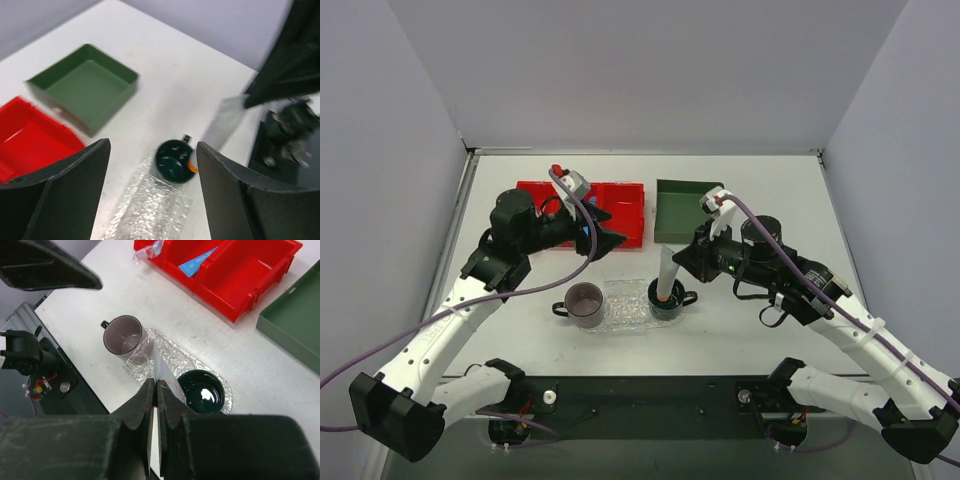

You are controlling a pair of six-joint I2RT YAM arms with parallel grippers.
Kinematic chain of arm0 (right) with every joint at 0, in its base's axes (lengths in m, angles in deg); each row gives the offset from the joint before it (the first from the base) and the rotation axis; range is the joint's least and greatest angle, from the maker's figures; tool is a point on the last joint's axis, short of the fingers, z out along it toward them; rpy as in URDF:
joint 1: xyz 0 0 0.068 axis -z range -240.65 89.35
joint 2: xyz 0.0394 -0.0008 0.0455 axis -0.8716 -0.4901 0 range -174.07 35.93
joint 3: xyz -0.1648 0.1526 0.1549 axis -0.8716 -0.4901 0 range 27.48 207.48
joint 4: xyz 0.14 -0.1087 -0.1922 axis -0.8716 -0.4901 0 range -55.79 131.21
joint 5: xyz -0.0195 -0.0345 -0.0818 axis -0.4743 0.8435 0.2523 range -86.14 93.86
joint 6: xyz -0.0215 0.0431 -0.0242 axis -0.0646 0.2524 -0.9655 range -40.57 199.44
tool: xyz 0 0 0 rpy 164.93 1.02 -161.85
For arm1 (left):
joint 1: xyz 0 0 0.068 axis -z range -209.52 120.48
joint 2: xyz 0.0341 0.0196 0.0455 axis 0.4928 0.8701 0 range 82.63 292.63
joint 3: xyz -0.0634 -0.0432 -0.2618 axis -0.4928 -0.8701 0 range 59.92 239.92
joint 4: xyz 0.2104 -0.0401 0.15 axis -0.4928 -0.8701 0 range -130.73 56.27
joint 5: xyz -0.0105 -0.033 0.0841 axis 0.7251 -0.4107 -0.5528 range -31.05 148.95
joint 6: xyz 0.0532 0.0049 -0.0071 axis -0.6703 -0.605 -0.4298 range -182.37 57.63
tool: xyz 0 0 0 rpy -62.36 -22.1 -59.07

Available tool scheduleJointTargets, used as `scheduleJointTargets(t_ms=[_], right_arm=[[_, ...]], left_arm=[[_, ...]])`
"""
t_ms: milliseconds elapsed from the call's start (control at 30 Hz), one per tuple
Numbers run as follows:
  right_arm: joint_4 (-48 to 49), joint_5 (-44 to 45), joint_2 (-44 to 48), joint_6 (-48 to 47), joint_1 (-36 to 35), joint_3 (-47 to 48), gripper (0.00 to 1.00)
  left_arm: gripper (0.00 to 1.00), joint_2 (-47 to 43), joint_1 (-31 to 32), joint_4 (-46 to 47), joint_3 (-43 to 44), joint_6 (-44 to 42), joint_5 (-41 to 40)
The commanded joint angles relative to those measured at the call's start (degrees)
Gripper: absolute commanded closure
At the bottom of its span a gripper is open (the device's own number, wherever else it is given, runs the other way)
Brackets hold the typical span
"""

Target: Prepare toiletry sets of a toothbrush and toothpaste on the tray

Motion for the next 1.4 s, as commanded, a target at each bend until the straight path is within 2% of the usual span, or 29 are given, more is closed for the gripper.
scheduleJointTargets(t_ms=[0, 67, 100, 200, 300, 433, 533, 867, 1367], right_arm=[[9.99, 4.60, 2.44, 2.18, -1.31, -2.36, 1.00], [11.65, 7.75, 2.27, 2.63, -2.37, -3.33, 1.00], [12.36, 8.90, 2.18, 2.89, -4.03, -3.77, 1.00], [14.56, 14.60, 1.74, 2.90, -8.15, -4.91, 1.00], [17.64, 22.76, -0.01, 2.02, -12.12, -4.48, 1.00], [17.55, 30.51, -4.66, 0.35, -19.23, -1.67, 1.00], [18.34, 35.26, -7.21, -0.79, -21.97, -0.87, 1.00], [25.37, 42.31, -9.42, -1.24, -25.75, -2.80, 1.00], [28.28, 43.19, -11.27, -0.18, -25.75, -4.47, 1.00]], left_arm=[[0.20, -0.68, -0.79, 0.19, 0.03, 1.65, -26.38], [0.21, -0.15, -0.88, -3.40, 0.73, 2.18, -34.65], [0.21, 0.02, -0.97, -4.47, 0.99, 2.36, -42.17], [0.21, -0.41, -1.32, -5.36, 0.74, 2.36, -46.64], [0.21, -1.99, -1.32, -3.25, -0.93, 2.45, -46.29], [0.21, -2.26, -1.32, -2.89, -1.12, 2.36, -46.38], [0.21, -2.43, -1.32, -3.07, -1.11, 2.36, -46.90], [0.20, -2.79, -1.32, -2.72, -1.47, 2.27, -46.47], [0.21, -2.26, -1.32, -2.54, -1.64, 2.27, -45.50]])
